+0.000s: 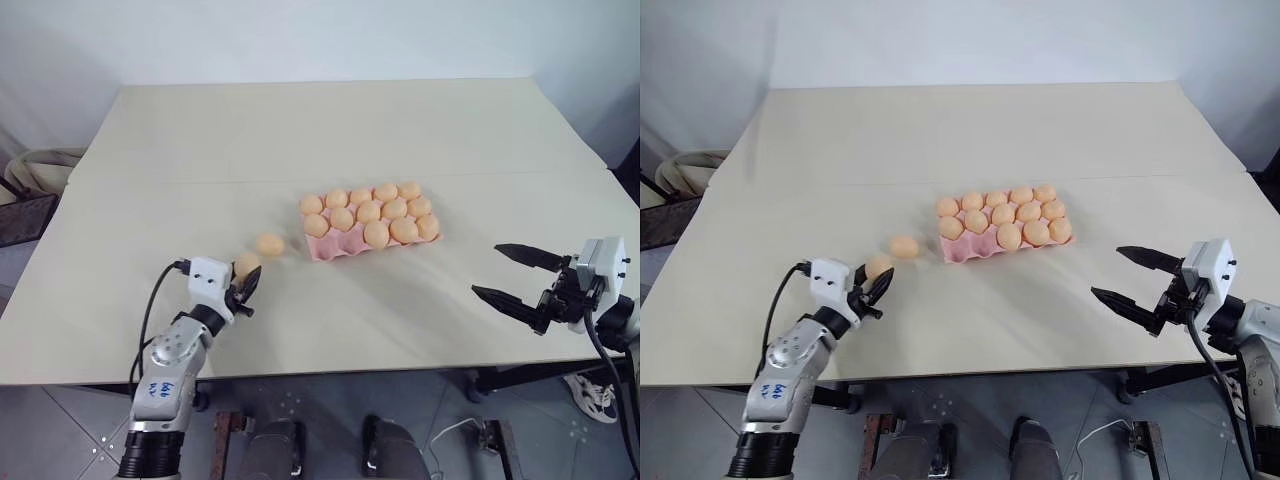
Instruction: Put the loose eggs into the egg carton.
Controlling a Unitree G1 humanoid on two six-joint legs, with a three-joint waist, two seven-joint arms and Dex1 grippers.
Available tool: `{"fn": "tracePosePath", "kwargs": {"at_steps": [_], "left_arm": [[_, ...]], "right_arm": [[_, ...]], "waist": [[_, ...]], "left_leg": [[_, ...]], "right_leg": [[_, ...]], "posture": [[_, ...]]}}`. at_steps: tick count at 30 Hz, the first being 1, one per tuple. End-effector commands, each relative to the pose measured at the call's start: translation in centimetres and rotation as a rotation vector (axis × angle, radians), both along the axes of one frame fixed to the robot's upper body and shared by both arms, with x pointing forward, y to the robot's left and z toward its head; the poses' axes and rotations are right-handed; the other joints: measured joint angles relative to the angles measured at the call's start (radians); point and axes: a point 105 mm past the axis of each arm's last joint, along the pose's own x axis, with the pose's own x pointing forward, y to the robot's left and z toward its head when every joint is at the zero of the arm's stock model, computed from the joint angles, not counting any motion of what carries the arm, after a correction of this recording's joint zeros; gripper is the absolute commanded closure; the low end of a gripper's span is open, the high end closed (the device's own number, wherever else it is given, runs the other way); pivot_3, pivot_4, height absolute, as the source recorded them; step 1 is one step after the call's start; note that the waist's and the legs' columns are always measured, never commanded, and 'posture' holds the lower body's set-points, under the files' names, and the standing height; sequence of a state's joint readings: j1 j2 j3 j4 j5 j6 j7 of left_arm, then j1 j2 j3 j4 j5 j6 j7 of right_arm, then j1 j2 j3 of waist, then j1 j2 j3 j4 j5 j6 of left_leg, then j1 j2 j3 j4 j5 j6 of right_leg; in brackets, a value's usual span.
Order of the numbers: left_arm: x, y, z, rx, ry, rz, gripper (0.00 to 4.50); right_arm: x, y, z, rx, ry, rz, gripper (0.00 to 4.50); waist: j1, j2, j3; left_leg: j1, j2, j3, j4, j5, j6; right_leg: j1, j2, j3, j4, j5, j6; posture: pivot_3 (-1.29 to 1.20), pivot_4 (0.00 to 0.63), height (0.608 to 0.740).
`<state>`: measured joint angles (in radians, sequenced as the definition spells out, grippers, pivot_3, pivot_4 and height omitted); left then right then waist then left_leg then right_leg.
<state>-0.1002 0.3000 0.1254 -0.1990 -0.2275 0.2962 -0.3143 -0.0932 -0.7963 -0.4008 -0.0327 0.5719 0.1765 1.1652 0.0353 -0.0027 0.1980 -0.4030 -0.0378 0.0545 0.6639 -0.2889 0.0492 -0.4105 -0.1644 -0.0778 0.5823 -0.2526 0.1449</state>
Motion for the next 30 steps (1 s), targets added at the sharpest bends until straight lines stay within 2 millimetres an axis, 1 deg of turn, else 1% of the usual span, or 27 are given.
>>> {"fn": "tracePosePath", "kwargs": {"at_steps": [1, 4, 6, 10, 11, 13, 17, 19, 21, 23, 26, 30], "left_arm": [[-1.2, -0.7, 3.8, -0.052, -0.099, -0.139, 2.98], [-2.0, -2.6, 6.7, -0.055, -0.189, -0.348, 2.98], [-1.5, -3.3, 7.9, -0.065, -0.203, -0.384, 2.98], [-0.6, -5.6, 8.7, -0.032, -0.181, -0.486, 2.98], [-0.3, -6.4, 8.8, -0.021, -0.180, -0.518, 2.98], [0.2, -8.1, 9.1, -0.009, -0.177, -0.589, 2.98], [1.2, -10.8, 8.8, 0.029, -0.149, -0.707, 2.98], [1.8, -11.7, 8.4, 0.032, -0.131, -0.736, 2.98], [2.5, -12.4, 7.9, 0.035, -0.108, -0.747, 2.98], [3.6, -13.5, 6.9, 0.057, -0.067, -0.741, 2.98], [4.8, -14.9, 6.0, 0.074, -0.033, -0.732, 2.98], [5.8, -16.1, 6.0, 0.067, -0.037, -0.722, 2.98]], "right_arm": [[0.0, -0.2, 1.2, -0.022, -0.043, 0.011, 0.00], [0.0, -0.3, 1.3, -0.006, -0.044, 0.029, 0.00], [-0.2, -0.2, 1.3, -0.001, -0.042, 0.052, 0.00], [-0.4, -0.1, 1.4, 0.014, -0.068, 0.064, 0.00], [-0.4, 0.0, 1.3, 0.015, -0.069, 0.061, 0.00], [-0.5, 0.3, 0.9, 0.019, -0.069, 0.056, 0.00], [-0.7, 0.5, 0.4, 0.025, -0.068, 0.042, 0.00], [-0.7, 0.5, 0.3, 0.024, -0.071, 0.029, 0.00], [-0.8, 0.4, 0.4, 0.029, -0.077, 0.014, 0.00], [-1.0, 0.3, 0.2, 0.025, -0.075, -0.001, 0.00], [-1.4, 0.2, 0.0, 0.024, -0.076, -0.022, 0.00], [-1.8, 0.1, -0.2, 0.026, -0.074, -0.047, 0.00]], "waist": [[-0.001, 0.000, 0.000], [0.002, 0.000, 0.000], [0.006, 0.000, 0.000], [0.011, 0.000, 0.000], [0.012, 0.000, 0.000], [0.013, 0.000, 0.000], [0.015, 0.000, 0.000], [0.015, 0.000, 0.000], [0.015, 0.000, 0.000], [0.016, 0.000, 0.000], [0.018, 0.000, 0.000], [0.018, -0.001, 0.000]], "left_leg": [[0.000, 0.000, 0.000, 0.000, 0.000, 0.000], [0.000, 0.000, 0.000, 0.000, 0.000, 0.000], [0.000, 0.000, 0.000, 0.001, 0.000, 0.000], [0.000, -0.001, 0.000, 0.001, 0.000, 0.000], [0.000, -0.001, 0.000, 0.001, 0.000, 0.000], [0.000, 0.000, 0.001, 0.001, 0.000, -0.001], [0.000, 0.000, 0.001, 0.001, 0.000, -0.001], [0.000, 0.000, 0.001, 0.001, 0.000, -0.001], [-0.001, 0.001, 0.002, 0.001, 0.000, -0.001], [-0.001, 0.001, 0.002, 0.001, 0.000, -0.001], [-0.001, 0.001, 0.002, 0.001, 0.000, -0.001], [-0.002, 0.001, 0.002, 0.002, 0.000, 0.000]], "right_leg": [[0.000, 0.000, 0.000, 0.000, 0.000, 0.000], [0.000, 0.000, 0.000, 0.000, 0.000, 0.000], [0.000, 0.000, 0.000, 0.000, 0.000, 0.000], [0.001, 0.002, 0.000, 0.000, 0.000, 0.000], [0.001, 0.006, 0.000, 0.002, 0.000, 0.000], [0.001, 0.008, 0.001, 0.003, 0.000, 0.001], [0.001, 0.010, 0.001, 0.003, 0.001, 0.001], [0.001, 0.010, 0.001, 0.002, 0.001, 0.001], [0.001, 0.010, 0.001, 0.002, 0.001, 0.001], [0.001, 0.010, 0.001, 0.002, 0.001, 0.001], [0.001, 0.011, 0.001, 0.002, 0.001, 0.001], [0.000, 0.011, 0.001, 0.001, 0.001, 0.002]], "posture": [[0.00, 0.150, 0.740], [0.00, 0.150, 0.740], [0.00, 0.150, 0.740], [0.00, 0.150, 0.740], [0.00, 0.150, 0.740], [0.00, 0.150, 0.740], [0.00, 0.150, 0.740], [0.00, 0.150, 0.740], [0.00, 0.150, 0.740], [0.00, 0.150, 0.740], [0.00, 0.150, 0.740], [0.00, 0.150, 0.740]]}}
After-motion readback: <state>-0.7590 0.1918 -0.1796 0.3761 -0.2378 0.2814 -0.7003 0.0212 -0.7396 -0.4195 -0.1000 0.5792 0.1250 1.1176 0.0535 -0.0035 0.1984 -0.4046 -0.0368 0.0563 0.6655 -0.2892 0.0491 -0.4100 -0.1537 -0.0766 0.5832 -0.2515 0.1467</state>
